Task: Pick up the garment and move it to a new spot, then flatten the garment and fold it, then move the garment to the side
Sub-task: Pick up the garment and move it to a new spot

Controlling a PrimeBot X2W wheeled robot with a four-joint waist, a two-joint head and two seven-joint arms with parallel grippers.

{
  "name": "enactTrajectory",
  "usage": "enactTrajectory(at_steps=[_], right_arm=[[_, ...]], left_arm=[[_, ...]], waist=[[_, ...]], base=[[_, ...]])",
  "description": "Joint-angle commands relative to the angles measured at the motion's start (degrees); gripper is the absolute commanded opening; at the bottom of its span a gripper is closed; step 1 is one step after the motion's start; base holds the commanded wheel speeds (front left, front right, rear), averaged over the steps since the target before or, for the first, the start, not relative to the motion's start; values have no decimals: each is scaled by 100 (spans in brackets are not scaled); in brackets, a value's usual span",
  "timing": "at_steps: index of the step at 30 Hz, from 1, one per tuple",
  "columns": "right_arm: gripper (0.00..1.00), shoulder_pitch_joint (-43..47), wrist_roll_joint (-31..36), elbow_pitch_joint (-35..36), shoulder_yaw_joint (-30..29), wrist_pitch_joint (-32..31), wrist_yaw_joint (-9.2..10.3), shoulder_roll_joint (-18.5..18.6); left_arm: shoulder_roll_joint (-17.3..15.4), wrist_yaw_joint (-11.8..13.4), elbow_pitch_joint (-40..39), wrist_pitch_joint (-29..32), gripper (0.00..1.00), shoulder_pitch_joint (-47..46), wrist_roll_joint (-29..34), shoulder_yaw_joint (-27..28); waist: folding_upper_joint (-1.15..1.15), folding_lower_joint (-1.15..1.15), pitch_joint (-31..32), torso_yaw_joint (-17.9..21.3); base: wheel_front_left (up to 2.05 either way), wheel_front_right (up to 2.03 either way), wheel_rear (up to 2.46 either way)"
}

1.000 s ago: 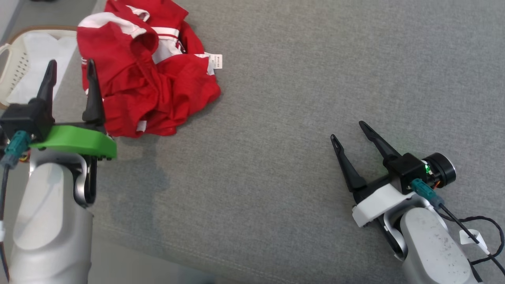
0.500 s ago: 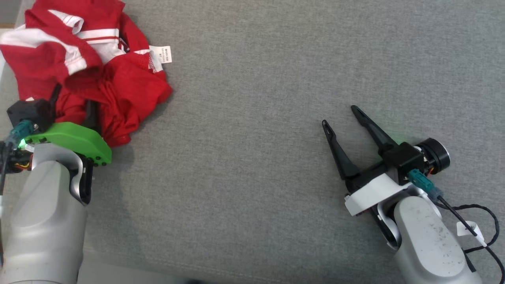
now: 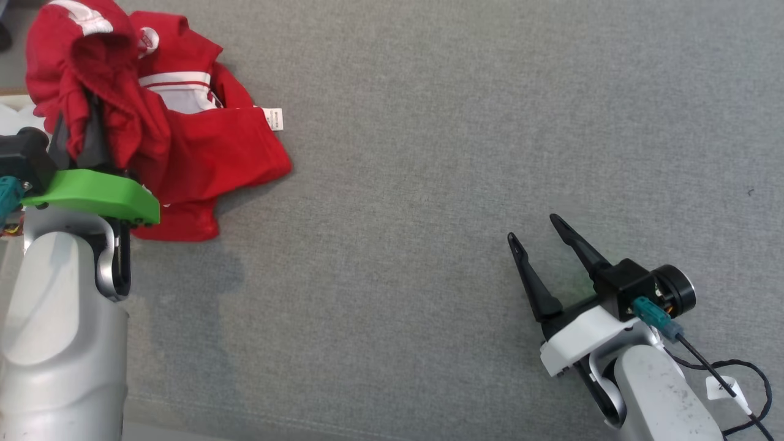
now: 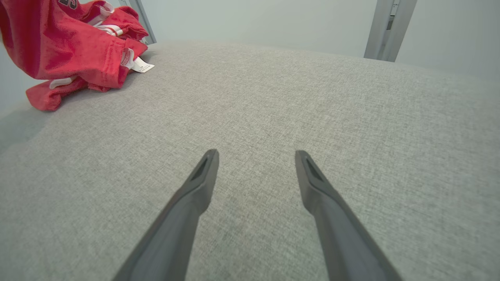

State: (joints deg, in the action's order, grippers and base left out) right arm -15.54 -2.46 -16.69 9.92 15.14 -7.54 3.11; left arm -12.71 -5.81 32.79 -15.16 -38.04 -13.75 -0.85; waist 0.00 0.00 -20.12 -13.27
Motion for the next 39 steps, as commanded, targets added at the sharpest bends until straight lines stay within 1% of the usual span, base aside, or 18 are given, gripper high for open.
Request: enactTrajectory(at_steps=[1, 3, 6, 8, 11, 14, 19, 22, 25, 26, 27, 28, 31, 33, 36, 39], right_arm=[[100, 113, -61, -2, 0, 2, 10, 13], [100, 185, -82, 16, 29, 2, 10, 2], [100, 279, -129, 22, 52, 2, 10, -5], [100, 334, -163, 35, 70, 2, 10, -9], [100, 350, -213, 71, 131, 2, 10, -8], [100, 358, -274, 114, 227, 2, 10, -10], [100, 291, -284, 128, 401, 2, 10, -8], [100, 258, -348, 164, 512, 2, 10, -12], [100, 261, -416, 203, 576, 2, 10, -12], [100, 288, -436, 211, 573, 3, 9, -13], [100, 310, -436, 214, 578, 2, 9, -13], [100, 335, -438, 221, 582, 2, 10, -14], [100, 398, -405, 229, 554, 2, 10, -14], [100, 440, -395, 211, 521, 2, 9, -14], [100, 438, -402, 227, 461, 2, 9, -15], [100, 456, -402, 247, 408, 2, 9, -12]], left_arm=[[42, -31, -198, 0, 0, 93, 81, 36], [138, -74, -459, 0, 0, 124, 106, 71], [308, -128, -780, 1, 0, 153, 196, -81], [431, -148, -949, 2, 0, 170, 215, -247], [561, -166, -1111, 1, 0, 189, 209, -561], [679, -173, -1141, 1, 0, 147, 10, -1014], [788, -176, -1065, 1, 0, 175, -191, -1690], [840, -176, -934, 2, 0, 277, -238, -1971], [877, -177, -758, 1, 0, 391, -193, -2178], [890, -177, -677, 1, 4, 467, -230, -2251], [904, -177, -604, 1, 31, 523, -261, -2284], [915, -177, -533, 1, 100, 574, -259, -2308], [937, -173, -387, 1, 100, 786, -203, -2346], [950, -168, -320, 2, 100, 942, -197, -2306], [957, -86, -260, 1, 100, 1135, -255, -2134], [962, -24, -295, 1, 100, 1294, -176, -1961]], waist=[[0, 0, 432, 80], [0, 0, 572, 173], [0, 0, 728, 348], [0, 0, 797, 519], [0, 0, 850, 881], [0, 0, 835, 1287], [0, 0, 797, 1991], [0, 0, 746, 2420], [0, 0, 691, 2712], [0, 0, 676, 2784], [0, 0, 662, 2831], [0, 0, 654, 2873], [0, 0, 640, 2897], [0, 0, 665, 2845], [0, 0, 735, 2681], [0, 0, 820, 2477]], base=[[0, 0, 0], [0, 0, 0], [0, 0, 0], [0, 0, 0], [0, 0, 0], [0, 0, 0], [0, 0, 0], [0, 0, 0], [0, 0, 0], [0, 0, 0], [0, 0, 0], [0, 0, 0], [0, 0, 0], [0, 0, 0], [0, 0, 0], [0, 0, 0]])
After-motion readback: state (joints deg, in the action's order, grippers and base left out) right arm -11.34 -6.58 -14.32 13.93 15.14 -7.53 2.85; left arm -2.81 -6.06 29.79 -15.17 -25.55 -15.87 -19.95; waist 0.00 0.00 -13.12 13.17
